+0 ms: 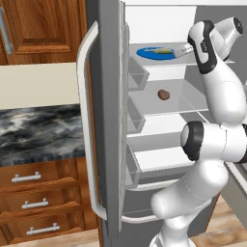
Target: Transport the fish from the fridge to the microwave and turn on the microwave.
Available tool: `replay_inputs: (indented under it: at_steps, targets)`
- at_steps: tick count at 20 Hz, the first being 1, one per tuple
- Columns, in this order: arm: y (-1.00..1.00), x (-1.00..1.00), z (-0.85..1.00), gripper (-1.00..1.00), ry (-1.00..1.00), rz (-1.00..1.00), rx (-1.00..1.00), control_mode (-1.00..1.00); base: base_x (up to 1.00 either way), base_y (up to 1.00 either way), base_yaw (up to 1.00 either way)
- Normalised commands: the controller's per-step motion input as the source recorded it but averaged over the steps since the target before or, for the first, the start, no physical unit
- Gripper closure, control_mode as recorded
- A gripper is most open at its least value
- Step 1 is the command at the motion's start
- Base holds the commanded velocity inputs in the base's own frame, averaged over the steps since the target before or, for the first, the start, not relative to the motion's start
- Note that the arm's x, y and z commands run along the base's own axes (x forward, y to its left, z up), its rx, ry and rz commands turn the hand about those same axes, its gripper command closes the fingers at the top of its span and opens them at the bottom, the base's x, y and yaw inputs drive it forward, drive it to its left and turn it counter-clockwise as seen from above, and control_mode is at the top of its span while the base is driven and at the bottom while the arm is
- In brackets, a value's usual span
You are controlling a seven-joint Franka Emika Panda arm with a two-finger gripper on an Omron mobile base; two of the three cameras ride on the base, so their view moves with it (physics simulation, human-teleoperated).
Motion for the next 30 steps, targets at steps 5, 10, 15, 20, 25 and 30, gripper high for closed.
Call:
replay_inputs:
  at_steps: [5, 10, 15, 20, 25, 30]
  targets:
    - [0.0, 0.29, 0.0, -1.0, 0.0, 0.0, 0.0, -1.0, 0.0, 0.0, 0.0]
    - [0.0, 0.3, 0.0, -1.0, 0.02, 0.0, -0.02, -1.0, 0.0, 0.0, 0.0]
    - [0.0, 0.19, 0.0, -1.0, 0.01, 0.0, -0.03, -1.0, 0.0, 0.0, 0.0]
    - [0.0, 0.22, 0.0, -1.0, 0.03, 0.01, -0.04, -1.0, 0.0, 0.0, 0.0]
    - [0.0, 0.22, -0.02, -1.0, 0.01, 0.02, -0.05, -1.0, 0.0, 0.0, 0.0]
    - [-0.02, 0.22, -0.01, -1.0, 0.01, 0.04, -0.02, -1.0, 0.0, 0.0, 0.0]
